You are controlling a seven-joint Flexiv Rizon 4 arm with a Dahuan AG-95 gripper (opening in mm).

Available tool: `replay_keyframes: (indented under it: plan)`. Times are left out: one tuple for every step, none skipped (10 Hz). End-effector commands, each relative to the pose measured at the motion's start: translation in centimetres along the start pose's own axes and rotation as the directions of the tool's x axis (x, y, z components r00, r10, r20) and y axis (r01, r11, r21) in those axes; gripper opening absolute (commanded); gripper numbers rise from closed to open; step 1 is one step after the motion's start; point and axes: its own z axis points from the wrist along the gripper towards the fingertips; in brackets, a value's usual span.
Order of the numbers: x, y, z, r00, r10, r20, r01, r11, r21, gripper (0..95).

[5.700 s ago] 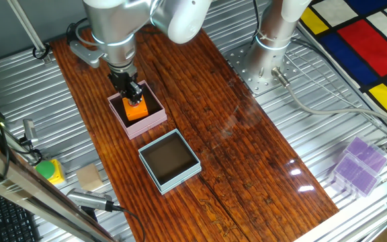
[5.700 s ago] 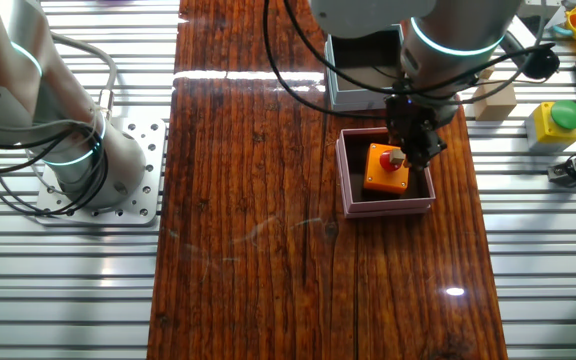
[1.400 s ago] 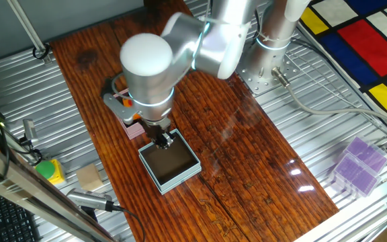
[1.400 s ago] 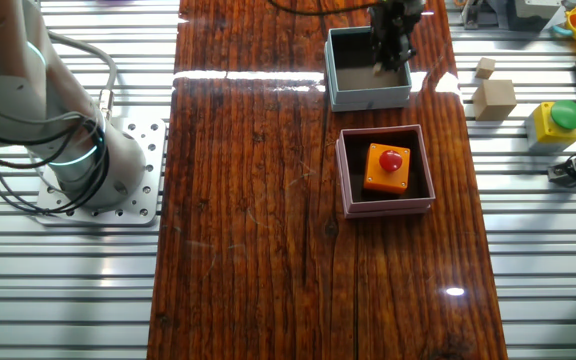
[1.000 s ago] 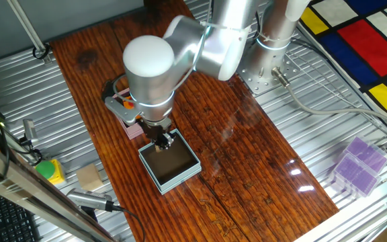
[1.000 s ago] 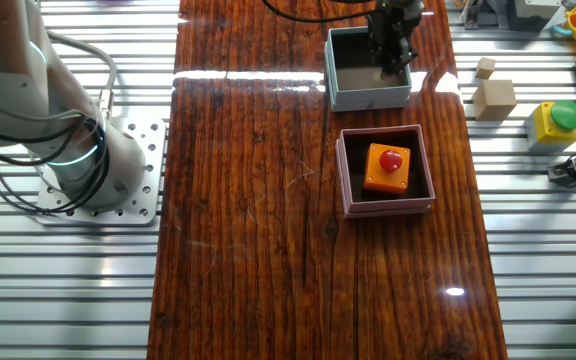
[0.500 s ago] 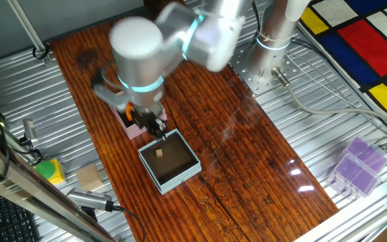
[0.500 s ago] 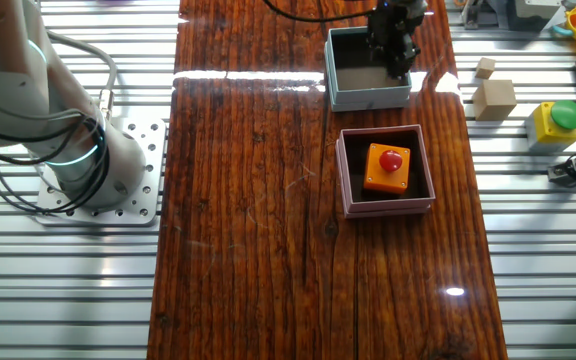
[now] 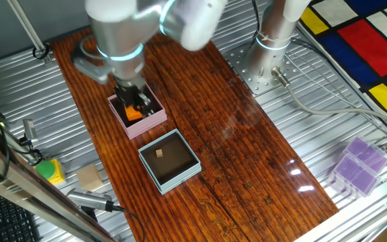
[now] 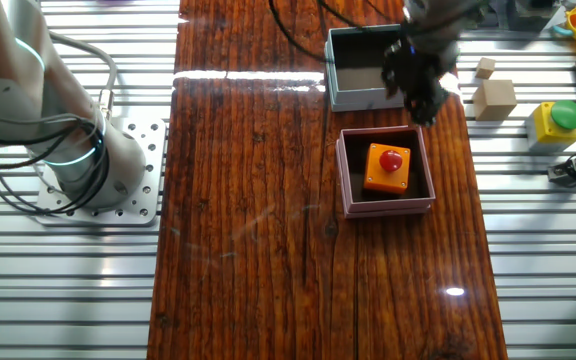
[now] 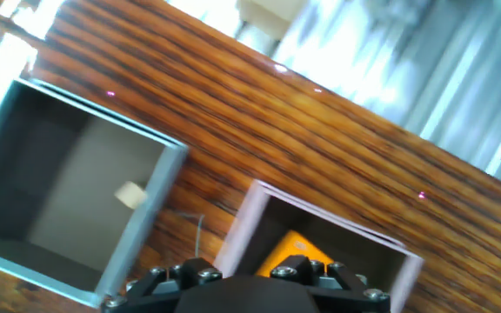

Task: Move an object from one box to another

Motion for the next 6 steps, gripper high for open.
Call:
replay_keyframes:
  plan:
    - [0.81,-1.26,0.73,1.000,0.002,0.003,-0.002,1.000,-0.002,57.0]
    - [1.11,-1.51,0.87,1.000,0.002,0.002,-0.002,1.000,0.000,57.0]
    - [1.19,-1.58,0.80,1.000,0.005,-0.002,-0.005,1.000,0.001,57.0]
    - [1.29,-1.67,0.70,1.000,0.002,-0.001,-0.002,1.000,-0.002,57.0]
    - [1.29,-1.67,0.68,1.000,-0.012,0.004,0.012,1.000,-0.001,57.0]
    - [1.29,-1.67,0.68,0.999,-0.043,0.012,0.043,0.999,0.001,57.0]
